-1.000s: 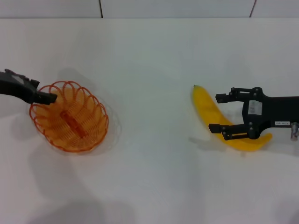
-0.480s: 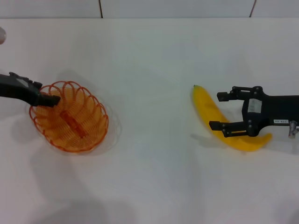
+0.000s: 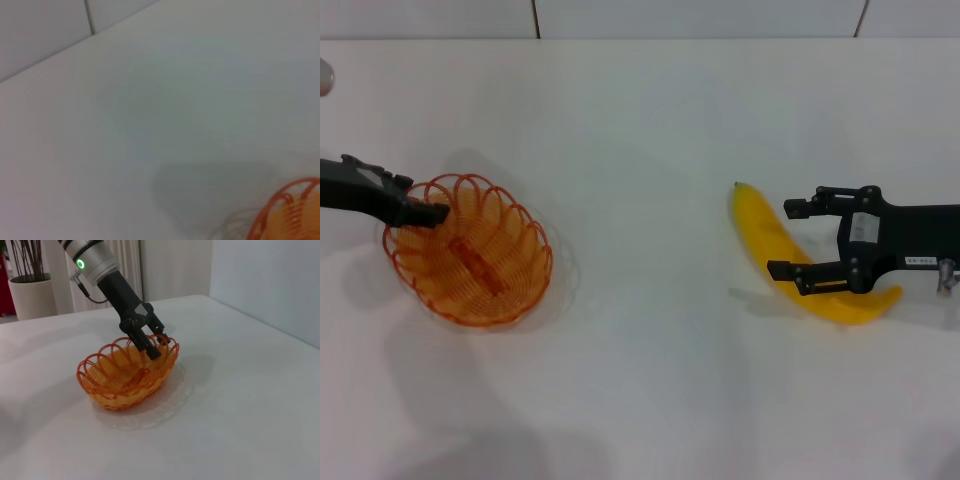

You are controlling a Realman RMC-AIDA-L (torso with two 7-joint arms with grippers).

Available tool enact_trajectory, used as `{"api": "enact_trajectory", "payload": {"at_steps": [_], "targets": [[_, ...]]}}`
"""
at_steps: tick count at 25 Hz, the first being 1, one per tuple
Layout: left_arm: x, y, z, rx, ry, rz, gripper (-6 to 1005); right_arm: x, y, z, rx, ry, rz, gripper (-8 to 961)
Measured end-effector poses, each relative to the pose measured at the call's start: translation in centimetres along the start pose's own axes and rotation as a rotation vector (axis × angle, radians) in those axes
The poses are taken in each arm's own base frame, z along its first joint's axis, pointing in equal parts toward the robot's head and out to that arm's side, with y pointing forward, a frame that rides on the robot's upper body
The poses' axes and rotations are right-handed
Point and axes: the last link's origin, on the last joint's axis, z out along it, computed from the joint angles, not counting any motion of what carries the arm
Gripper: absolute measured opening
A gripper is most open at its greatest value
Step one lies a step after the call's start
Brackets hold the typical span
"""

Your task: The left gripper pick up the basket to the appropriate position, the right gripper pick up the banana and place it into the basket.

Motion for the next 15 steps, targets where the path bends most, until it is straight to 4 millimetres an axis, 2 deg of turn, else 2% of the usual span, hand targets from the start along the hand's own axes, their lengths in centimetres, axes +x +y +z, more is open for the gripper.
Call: {"api": "enact_trajectory", "payload": {"at_steps": [4, 15], "targets": [[0.21, -0.26, -0.13, 0.013, 0.022, -0.013, 661, -0.31, -0.02, 0.14, -0.01, -0.004, 0.001, 850], [0.5, -0.63, -0.47, 0.029, 0.056, -0.037, 435, -0.52, -0.05, 0.27, -0.017, -0.005, 0.008, 851]]}}
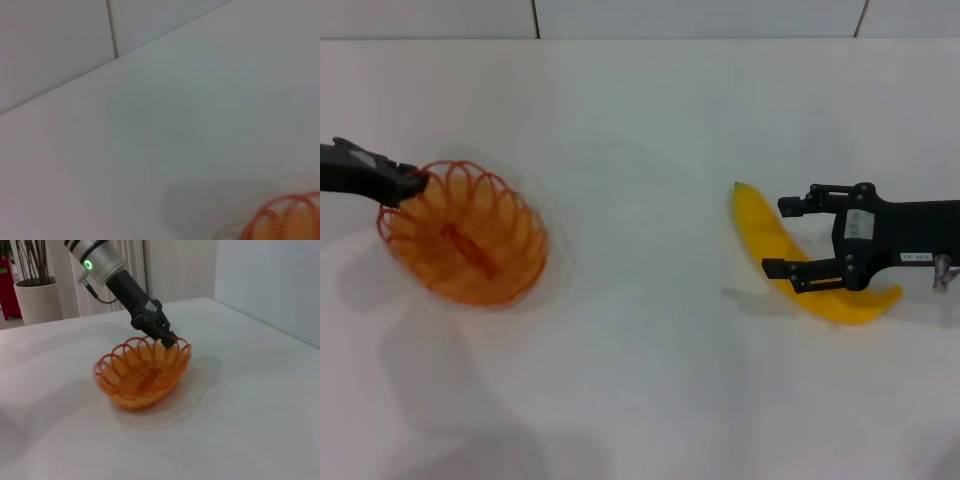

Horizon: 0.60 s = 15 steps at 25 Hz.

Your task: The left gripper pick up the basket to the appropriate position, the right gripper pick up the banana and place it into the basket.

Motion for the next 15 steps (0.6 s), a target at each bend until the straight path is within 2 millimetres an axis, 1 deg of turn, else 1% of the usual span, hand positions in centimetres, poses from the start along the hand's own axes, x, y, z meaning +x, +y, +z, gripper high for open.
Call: {"api": "enact_trajectory", "payload": {"at_steps": [5, 11, 13, 15], "targets": [[0.6, -0.2, -1.1, 0.01, 0.026, 0.006, 230, 0.1, 0.0, 0.0, 0.0, 0.0, 0.002, 851], [1.8, 0.3, -2.5, -0.031, 0.12, -0.011, 110, 0.0, 0.0, 0.0, 0.0, 0.0, 0.002, 851], [2.1, 0.4, -2.5, -0.038, 0.138, -0.009, 95, 0.0, 0.0, 0.0, 0.0, -0.001, 0.002, 851], [2.1, 0.5, -2.5, -0.043, 0.144, -0.005, 105, 0.0, 0.0, 0.0, 0.0, -0.003, 0.001, 851]]}}
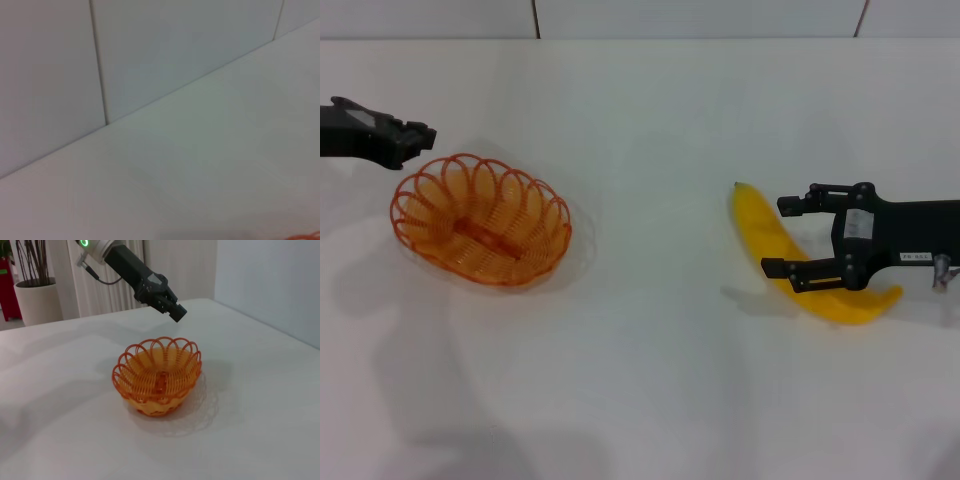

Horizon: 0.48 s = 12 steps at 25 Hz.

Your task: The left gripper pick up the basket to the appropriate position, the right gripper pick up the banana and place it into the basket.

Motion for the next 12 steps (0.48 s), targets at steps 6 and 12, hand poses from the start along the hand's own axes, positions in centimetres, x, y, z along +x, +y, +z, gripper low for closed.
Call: {"api": "enact_trajectory", "payload": {"at_steps": [6, 12], "targets": [[-0.33, -0.05, -0.06, 0.0, -0.007, -0.004, 135, -0.09, 0.01, 0.04, -0.002, -0.002, -0.001, 851], [-0.87, -0.41, -0.45, 0.016, -0.075, -0.046, 165, -0.08, 0.02, 0.05, -0.004, -0.001, -0.002, 851]]}}
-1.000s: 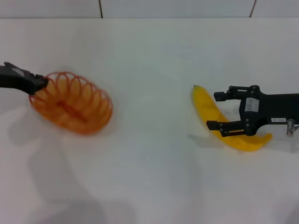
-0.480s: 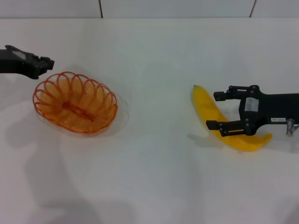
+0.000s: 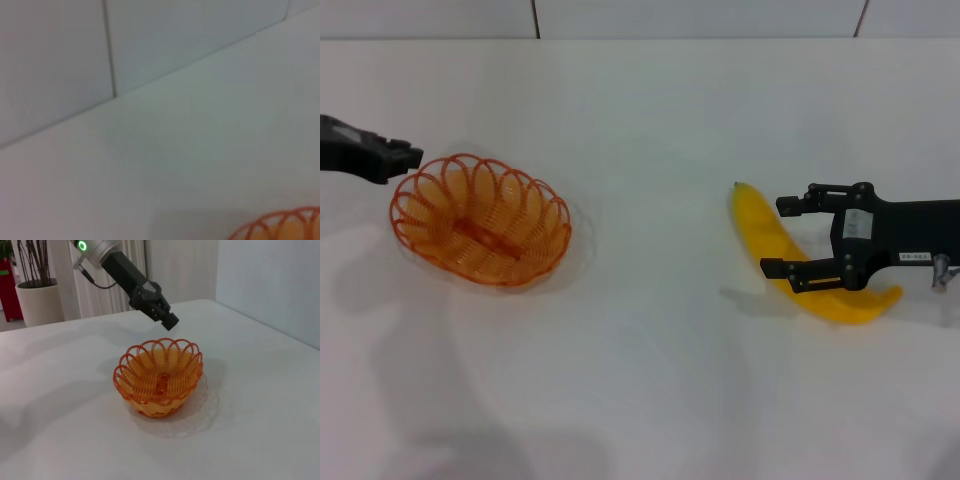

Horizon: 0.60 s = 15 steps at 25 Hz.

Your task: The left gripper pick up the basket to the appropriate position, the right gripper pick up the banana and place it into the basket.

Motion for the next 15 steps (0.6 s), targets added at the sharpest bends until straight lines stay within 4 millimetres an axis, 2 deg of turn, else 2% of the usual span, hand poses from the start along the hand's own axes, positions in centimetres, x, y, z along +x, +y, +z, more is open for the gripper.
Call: {"api": "enact_trajectory", "payload": {"at_steps": [8, 14, 15], "targets": [[0.1, -0.5, -1.0, 0.01, -0.023, -0.032, 205, 0.1, 0.0, 0.0, 0.002, 0.003, 0.0, 851], [-1.2, -0.6, -0.5, 0.007, -0.068, -0.043, 444, 0.0, 0.0, 0.1, -0.003, 0.003, -0.002, 851], [-1.4, -0.6, -0.4, 0.006, -0.075, -0.046, 563, 0.0, 0.0, 0.2, -0.005, 0.003, -0.001, 851]]}}
